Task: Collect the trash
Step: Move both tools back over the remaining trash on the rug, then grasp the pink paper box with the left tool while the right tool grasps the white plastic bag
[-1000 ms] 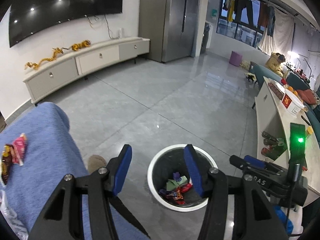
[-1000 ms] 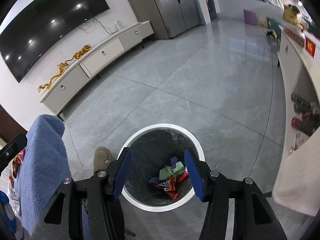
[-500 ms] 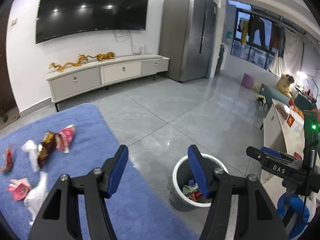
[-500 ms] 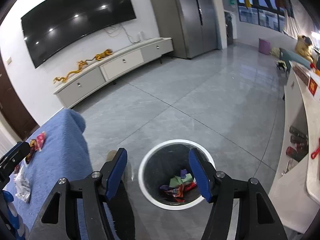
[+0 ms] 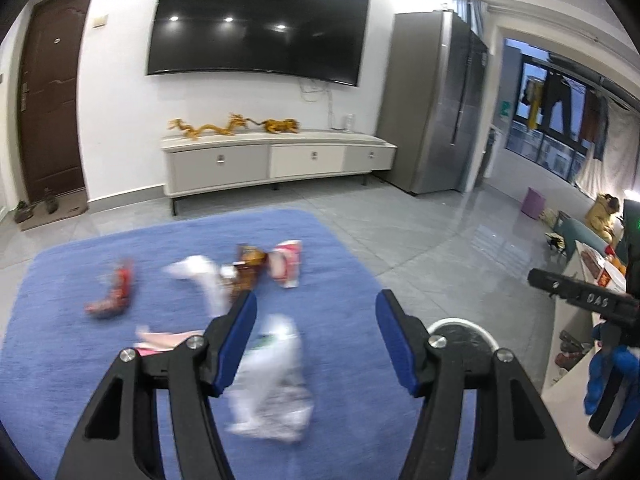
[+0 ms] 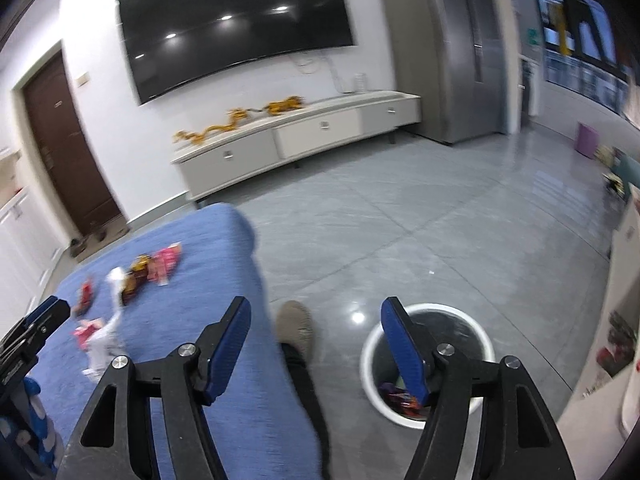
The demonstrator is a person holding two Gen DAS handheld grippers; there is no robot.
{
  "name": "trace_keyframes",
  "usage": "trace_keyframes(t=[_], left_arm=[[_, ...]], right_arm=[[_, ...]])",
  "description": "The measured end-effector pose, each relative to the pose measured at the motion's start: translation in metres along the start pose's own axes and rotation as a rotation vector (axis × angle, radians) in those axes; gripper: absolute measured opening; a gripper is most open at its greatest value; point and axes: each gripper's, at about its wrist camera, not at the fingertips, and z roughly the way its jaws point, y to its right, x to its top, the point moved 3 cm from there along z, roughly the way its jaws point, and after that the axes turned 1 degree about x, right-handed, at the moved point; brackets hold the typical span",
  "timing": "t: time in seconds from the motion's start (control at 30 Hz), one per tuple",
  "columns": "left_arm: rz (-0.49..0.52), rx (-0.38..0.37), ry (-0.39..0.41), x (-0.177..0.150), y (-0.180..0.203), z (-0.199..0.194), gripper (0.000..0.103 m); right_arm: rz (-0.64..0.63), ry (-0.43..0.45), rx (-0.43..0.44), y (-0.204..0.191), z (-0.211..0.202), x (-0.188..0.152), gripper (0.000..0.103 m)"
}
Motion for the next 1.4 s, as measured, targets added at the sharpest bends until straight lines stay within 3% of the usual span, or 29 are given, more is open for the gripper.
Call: trace_keyframes(t=[0.2, 0.4, 0.67, 1.0, 1.4], left_arm=[[-0.035, 0.034, -0.050, -0.012, -0.082, -0.011, 0.066], [-0.054, -0.041, -0.148, -0.031, -0.130, 0.002, 0.071], [0.043, -0.074, -0.235, -0.049, -0.130, 0.026, 0.072], [0.074, -0.091, -0.264, -0.046, -0.125, 0.065, 0.072], [0.087, -0.094, -0.315, -0.049, -0.144, 0.080, 0.072]], right_arm=[[-0.098, -0.051, 0.137, -0.065, 0.019, -0.003, 0.074], [-0.195, -0.140, 0.256, -0.126, 0.043, -0.020, 0.078], [-0.258, -0.254, 0.374, -0.184, 0.077, -0.043, 0.080], [-0.246, -0.318, 0.453, -0.204, 0.098, -0.047, 0.083], [-0.228, -0.407, 0.540, -0.222, 0.123, -0.062, 0.084]])
